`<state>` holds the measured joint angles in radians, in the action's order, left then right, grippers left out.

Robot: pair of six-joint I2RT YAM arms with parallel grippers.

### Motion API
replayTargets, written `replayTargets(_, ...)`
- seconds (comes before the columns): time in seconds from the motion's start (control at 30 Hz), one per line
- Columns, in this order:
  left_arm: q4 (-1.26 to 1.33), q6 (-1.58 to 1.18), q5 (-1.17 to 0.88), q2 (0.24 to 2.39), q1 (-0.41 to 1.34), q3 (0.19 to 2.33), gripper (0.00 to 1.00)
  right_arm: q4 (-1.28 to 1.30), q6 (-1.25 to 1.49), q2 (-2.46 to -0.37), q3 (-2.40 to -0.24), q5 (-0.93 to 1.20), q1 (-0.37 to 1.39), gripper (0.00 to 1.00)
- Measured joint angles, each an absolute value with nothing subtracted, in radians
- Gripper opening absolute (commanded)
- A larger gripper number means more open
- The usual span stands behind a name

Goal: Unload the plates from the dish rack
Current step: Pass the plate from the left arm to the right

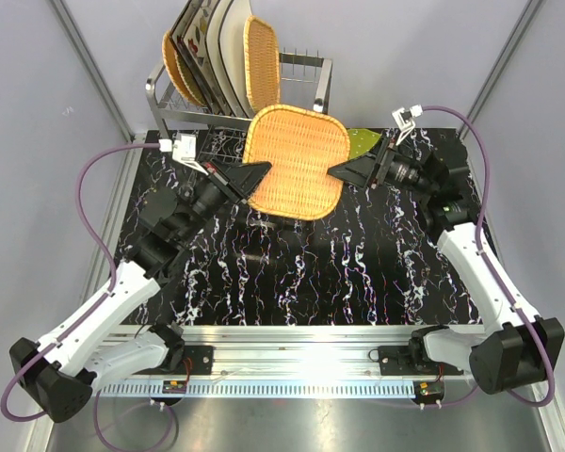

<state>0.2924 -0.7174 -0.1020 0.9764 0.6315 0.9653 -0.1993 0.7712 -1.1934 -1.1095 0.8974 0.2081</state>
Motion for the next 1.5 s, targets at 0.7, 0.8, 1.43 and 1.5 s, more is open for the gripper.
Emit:
replayTargets(0.7,0.422,-0.794,-0.068,0.966,0.63,0.827,0.0,-0.273,0.843,-1.24,-1.077,0.856,0.253,0.01)
replayTargets(0.8,0.433,-0.799,-0.061,0.963,0.63,0.815,0.03,-0.279,0.859,-1.248,-1.076,0.858,0.254,0.0)
replayTargets(1.43,0.386,-0.794,0.117,0.7,0.63,0.63,0.99,-0.075,0.659,-1.257,-1.058,0.974,0.115,0.0)
replayTargets(1.5,0.358,-0.783,0.147,0.659,0.63,0.596,0.99,-0.022,0.62,-1.245,-1.048,0.974,0.098,0.0)
